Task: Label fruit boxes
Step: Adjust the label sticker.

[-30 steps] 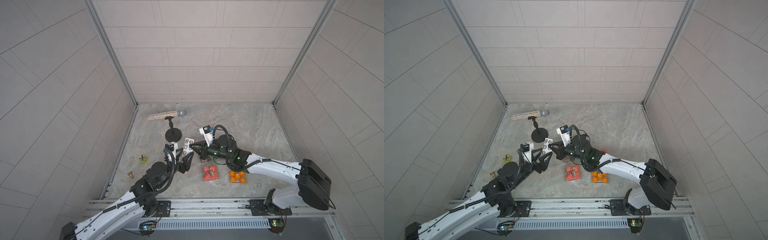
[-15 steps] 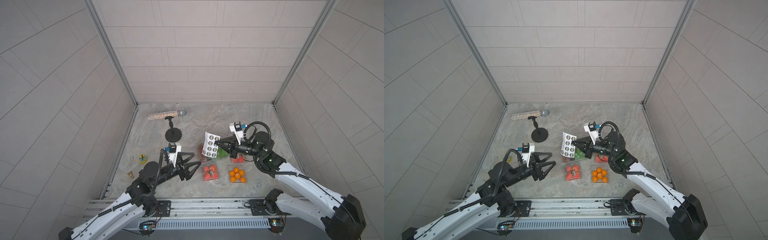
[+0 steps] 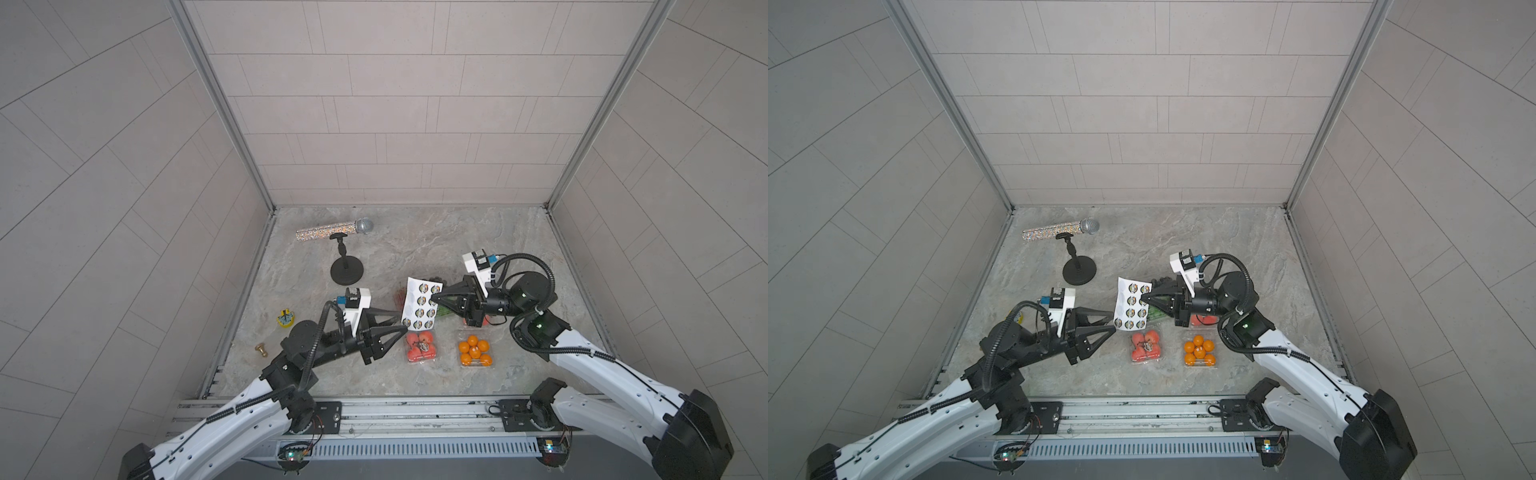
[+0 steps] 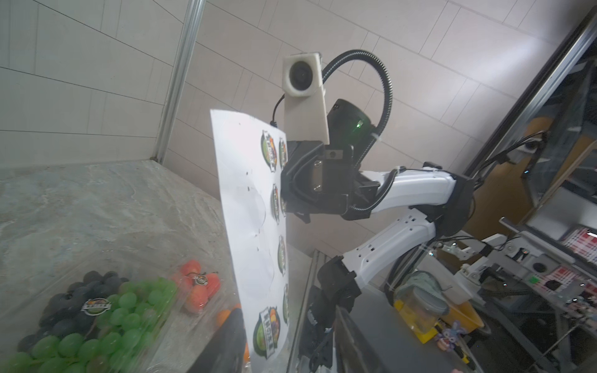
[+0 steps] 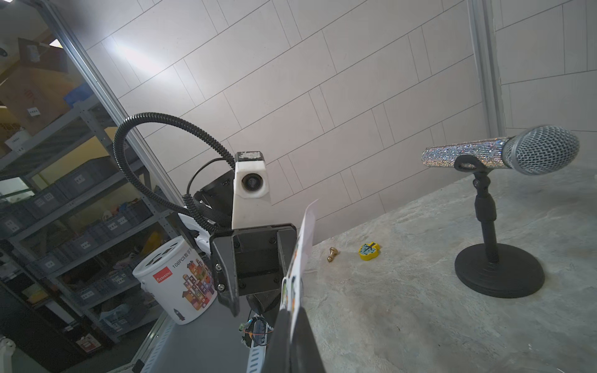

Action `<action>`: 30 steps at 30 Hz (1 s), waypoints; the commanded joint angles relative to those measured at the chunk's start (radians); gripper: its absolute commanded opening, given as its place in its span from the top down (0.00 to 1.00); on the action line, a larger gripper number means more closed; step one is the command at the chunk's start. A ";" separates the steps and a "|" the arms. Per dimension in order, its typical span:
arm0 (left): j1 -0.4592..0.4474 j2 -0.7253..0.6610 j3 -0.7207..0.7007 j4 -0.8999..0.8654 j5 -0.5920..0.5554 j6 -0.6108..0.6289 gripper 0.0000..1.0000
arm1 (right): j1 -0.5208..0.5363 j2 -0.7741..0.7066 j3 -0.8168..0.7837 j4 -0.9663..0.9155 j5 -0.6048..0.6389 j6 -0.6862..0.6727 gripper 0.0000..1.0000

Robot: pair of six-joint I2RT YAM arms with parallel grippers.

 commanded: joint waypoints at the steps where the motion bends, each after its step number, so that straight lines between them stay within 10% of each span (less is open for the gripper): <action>1: 0.004 -0.005 -0.005 0.043 0.023 0.030 0.55 | 0.002 -0.008 0.004 0.100 -0.028 0.056 1.00; 9: 0.004 0.022 -0.003 0.014 -0.015 0.057 0.49 | 0.008 -0.022 -0.003 0.114 -0.028 0.050 1.00; 30: 0.004 0.033 -0.028 0.105 0.043 0.040 0.88 | 0.009 -0.005 -0.004 0.076 -0.017 0.009 1.00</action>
